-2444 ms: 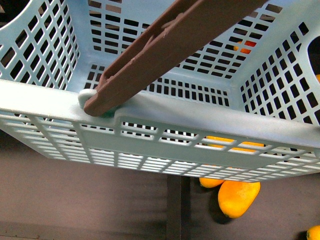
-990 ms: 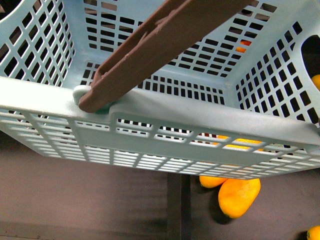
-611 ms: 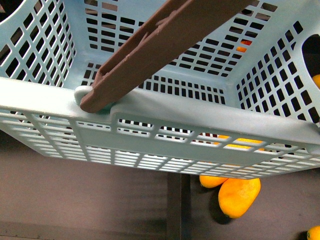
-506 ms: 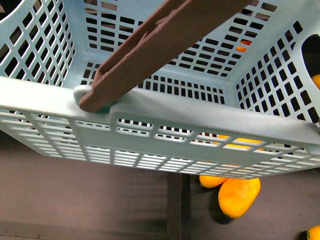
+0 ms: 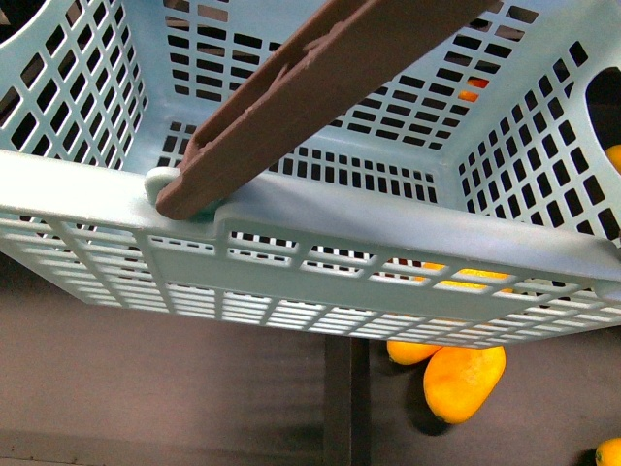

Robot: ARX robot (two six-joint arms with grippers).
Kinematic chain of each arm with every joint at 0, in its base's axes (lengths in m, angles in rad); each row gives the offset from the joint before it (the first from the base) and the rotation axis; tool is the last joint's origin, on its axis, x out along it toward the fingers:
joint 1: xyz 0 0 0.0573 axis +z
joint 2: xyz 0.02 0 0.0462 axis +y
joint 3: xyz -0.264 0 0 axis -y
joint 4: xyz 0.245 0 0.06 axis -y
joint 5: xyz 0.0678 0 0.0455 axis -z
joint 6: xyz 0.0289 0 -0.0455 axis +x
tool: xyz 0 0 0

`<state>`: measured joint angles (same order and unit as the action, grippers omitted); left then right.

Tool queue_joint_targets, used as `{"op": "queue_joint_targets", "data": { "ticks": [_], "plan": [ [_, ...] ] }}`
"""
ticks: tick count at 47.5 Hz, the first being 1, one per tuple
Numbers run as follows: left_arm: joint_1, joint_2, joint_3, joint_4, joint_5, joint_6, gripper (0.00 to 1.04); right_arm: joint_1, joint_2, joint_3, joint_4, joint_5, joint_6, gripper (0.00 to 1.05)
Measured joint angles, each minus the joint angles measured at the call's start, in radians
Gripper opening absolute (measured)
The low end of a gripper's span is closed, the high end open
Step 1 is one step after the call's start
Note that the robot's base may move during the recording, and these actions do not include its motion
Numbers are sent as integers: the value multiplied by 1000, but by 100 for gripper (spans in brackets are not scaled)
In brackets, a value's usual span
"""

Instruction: Pick lemon and mango into basket

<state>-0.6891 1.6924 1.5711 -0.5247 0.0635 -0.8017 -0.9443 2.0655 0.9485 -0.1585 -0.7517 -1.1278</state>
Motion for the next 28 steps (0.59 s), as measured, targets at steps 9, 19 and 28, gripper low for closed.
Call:
{"op": "queue_joint_targets", "data": {
  "ticks": [9,19,28],
  "plan": [
    [0,0,0,0,0,0,8,-21,-274,-111,-63,-214,104,58],
    [0,0,0,0,0,0,8,21,-539,-256,-47,-370,257,58],
    [0,0,0,0,0,0,8,152,-766,-410,173,-404,514,58]
  ]
}}
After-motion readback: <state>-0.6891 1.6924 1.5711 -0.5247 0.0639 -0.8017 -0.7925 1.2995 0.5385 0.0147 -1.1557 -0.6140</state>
